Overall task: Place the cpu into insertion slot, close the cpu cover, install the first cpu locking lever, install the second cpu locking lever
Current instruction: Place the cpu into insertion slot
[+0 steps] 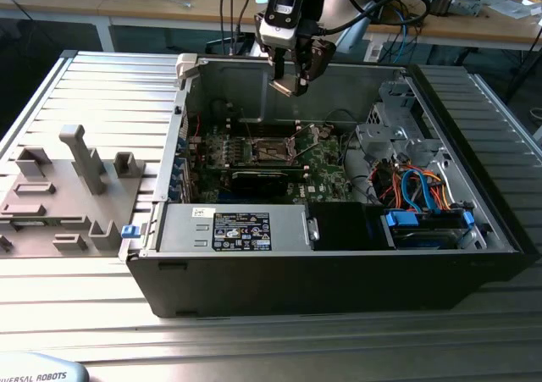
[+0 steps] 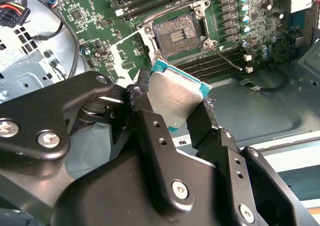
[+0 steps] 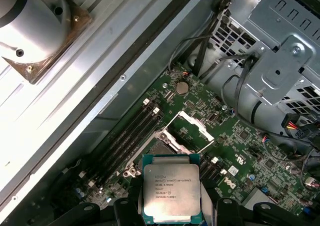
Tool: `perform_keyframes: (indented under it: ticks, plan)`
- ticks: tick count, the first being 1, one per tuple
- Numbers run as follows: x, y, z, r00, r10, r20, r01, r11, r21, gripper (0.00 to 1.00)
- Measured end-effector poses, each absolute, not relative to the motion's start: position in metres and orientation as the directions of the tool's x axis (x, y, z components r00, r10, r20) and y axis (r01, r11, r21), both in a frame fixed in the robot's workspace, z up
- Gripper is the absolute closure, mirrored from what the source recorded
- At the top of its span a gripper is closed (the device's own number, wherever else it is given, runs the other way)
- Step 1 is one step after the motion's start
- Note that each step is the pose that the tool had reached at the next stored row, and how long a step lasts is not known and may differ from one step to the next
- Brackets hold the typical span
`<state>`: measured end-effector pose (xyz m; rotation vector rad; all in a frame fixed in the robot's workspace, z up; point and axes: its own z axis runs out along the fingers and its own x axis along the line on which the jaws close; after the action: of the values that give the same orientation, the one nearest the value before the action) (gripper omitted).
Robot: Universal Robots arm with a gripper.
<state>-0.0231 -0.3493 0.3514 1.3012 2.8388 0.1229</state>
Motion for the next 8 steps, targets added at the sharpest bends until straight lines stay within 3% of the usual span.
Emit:
perform_keyframes:
  ticks: [8]
  plan:
    - [-0.0231, -0.3493, 0.3513, -0.647, 0.762, 0.018, 0.761, 0.644, 0.078, 0.46]
